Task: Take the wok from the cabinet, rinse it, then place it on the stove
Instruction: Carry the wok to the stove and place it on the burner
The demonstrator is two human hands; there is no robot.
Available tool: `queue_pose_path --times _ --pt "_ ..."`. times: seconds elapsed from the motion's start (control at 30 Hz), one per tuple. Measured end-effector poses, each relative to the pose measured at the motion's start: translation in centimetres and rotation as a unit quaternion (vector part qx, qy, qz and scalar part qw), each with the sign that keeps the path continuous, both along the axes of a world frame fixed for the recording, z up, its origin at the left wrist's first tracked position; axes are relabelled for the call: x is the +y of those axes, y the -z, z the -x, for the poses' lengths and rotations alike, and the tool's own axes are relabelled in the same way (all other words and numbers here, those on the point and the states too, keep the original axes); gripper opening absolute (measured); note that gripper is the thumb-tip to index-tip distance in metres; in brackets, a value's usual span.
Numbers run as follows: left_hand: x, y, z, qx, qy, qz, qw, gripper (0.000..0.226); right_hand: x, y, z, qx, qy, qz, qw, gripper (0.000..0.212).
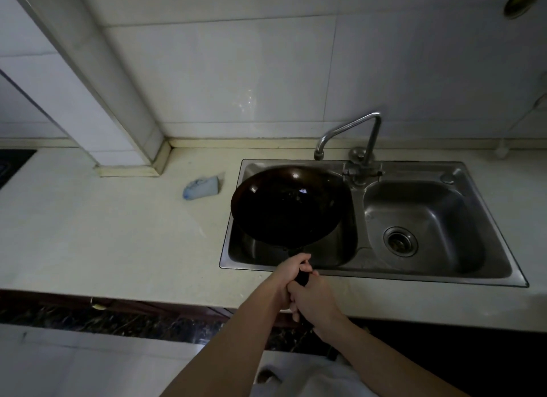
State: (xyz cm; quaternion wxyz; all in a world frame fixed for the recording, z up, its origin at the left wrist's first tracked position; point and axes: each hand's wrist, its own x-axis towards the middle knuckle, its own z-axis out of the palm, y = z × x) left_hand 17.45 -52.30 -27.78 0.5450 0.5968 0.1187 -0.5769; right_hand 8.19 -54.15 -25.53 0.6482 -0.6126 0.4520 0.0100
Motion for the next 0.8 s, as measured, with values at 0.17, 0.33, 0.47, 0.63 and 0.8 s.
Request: queue_pose_path --times 0.17,0.33,0.47,0.63,0.8 --pt "0.2 -0.4 0.0 -0.017 -0.022 -0.029 0.999 0.025 0.3 -0.4 -0.1 -0.033 0.052 -0.108 0.992 0.007" --pt "0.4 -0.6 -0.1 -0.068 -0.013 -0.045 0.997 0.02 0.5 0.1 0.0 -0.044 0.045 -0.142 0.988 0.008" --pt "0.6 -0.8 0.1 -0.12 -0.005 -0.048 0.992 0.025 0.3 0.4 0.2 -0.058 0.028 -0.153 0.986 0.009" --pt "0.9 -1.4 -0.1 -0.221 0.046 -0.083 0.971 0.037 0.4 -0.2 0.2 -0.098 0.04 -0.221 0.97 0.01" --pt "1.5 -3.1 -0.7 -0.27 0.092 -0.101 0.953 0.029 0.3 -0.6 -0.6 -0.126 0.073 -0.325 0.934 0.014"
